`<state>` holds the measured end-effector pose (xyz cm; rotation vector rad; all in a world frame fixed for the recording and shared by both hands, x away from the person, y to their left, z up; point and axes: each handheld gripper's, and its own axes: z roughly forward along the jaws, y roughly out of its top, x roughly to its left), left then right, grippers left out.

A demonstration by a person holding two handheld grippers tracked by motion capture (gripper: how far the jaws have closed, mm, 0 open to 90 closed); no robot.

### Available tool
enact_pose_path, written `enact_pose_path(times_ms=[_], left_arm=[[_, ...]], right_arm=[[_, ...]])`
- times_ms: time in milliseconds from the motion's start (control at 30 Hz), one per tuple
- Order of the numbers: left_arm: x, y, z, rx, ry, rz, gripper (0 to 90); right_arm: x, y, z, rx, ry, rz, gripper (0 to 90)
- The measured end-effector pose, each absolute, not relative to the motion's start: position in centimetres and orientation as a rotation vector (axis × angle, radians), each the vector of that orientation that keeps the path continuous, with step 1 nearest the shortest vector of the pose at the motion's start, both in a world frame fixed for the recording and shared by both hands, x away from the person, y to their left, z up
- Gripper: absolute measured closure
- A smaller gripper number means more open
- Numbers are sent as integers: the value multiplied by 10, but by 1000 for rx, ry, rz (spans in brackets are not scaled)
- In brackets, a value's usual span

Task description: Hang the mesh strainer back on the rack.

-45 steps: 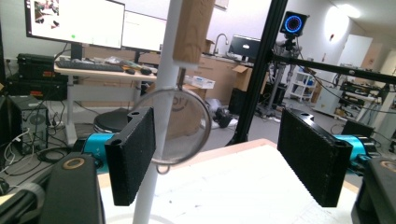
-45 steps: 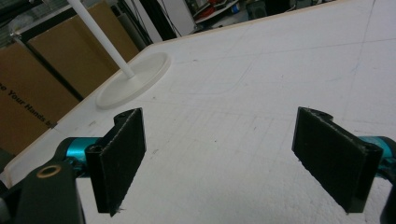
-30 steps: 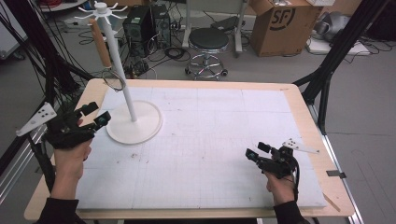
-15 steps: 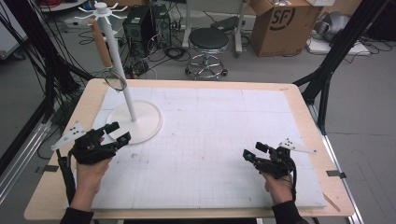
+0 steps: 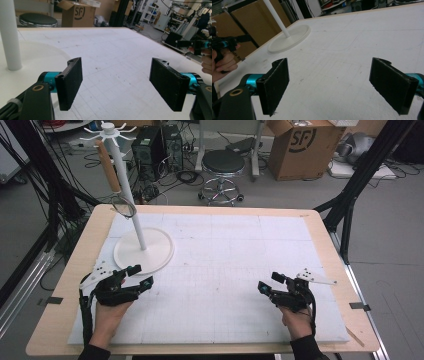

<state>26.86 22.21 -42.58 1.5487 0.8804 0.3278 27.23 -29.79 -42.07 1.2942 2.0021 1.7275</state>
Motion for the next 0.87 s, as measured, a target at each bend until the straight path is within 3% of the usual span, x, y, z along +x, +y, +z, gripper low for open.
enact_pose_path(times_ms=[133,867], left_arm=[[264,214,-439,1609,893,292,268],[264,214,-440,1599,893,292,262]], right_arm=[[271,-297,-420,1279,2003,1731,156],[270,-295,-420,1260,2015,1723,155]])
